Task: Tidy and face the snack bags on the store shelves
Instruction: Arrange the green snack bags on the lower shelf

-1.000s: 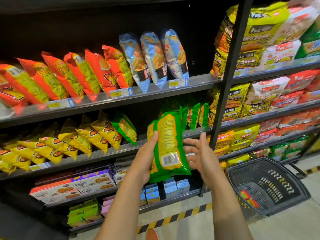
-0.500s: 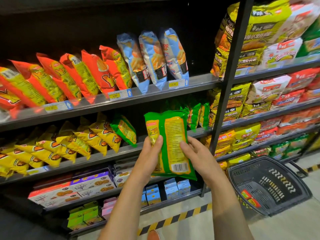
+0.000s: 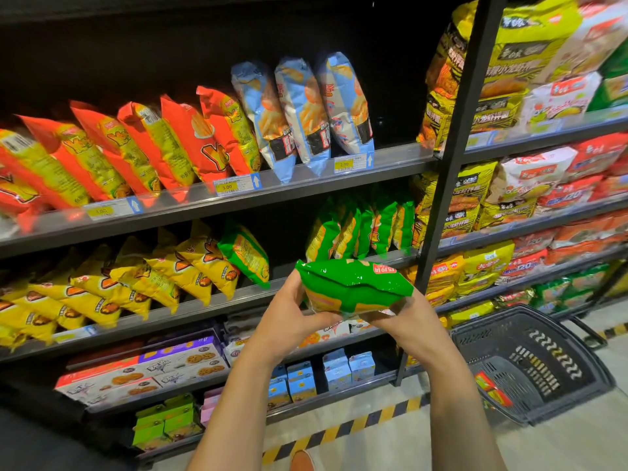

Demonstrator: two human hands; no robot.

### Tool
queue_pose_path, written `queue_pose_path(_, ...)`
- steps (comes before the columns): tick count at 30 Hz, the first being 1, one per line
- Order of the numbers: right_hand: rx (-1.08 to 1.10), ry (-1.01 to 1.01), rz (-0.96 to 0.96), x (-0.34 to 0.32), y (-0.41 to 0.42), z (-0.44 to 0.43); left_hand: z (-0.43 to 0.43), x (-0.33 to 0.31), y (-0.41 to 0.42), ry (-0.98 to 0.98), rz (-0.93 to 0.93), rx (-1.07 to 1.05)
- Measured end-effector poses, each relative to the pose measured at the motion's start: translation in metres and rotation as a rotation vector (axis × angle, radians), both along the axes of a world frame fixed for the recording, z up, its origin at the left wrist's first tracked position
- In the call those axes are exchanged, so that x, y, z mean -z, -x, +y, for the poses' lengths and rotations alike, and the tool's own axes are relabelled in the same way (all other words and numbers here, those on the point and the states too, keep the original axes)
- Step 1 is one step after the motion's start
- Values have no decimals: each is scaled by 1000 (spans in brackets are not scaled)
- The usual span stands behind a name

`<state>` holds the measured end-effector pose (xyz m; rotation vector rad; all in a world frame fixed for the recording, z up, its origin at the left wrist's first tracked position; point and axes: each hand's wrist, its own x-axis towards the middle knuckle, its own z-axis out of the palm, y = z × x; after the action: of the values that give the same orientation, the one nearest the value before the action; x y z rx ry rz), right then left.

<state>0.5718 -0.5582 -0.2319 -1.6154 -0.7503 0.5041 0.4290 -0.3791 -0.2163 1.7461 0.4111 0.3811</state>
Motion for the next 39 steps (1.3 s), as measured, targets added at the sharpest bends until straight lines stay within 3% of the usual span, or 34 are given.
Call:
queue_pose_path(6,-39,-46,140,-7,3,-1,-2,-13,5,225,-36,25)
queue_pose_path(12,-5,-4,447,-29,14,3,-8,-22,-5,461,128,-1)
queue_pose_path(18,4,326,249,-41,3,4,-23,-49,-1,497,231,8)
queue_pose_path(23,30,250,450,-42,11,9,-15,-36,-7,498,185,1)
queue_pose_path(27,-22,-85,810,-37,23,7,-17,-28,-15,533,143,-118)
queue_pose_path(29,10,-155,795,-33,25,9,-16,-23,-17,449,126,-222)
queue_pose_path(33,94,-185,646,-15,23,17,-14,-22,-12,104,40,-372)
queue_pose_path(39,112,-179,385,-7,26,29,-29,-28,-13,50,68,-106)
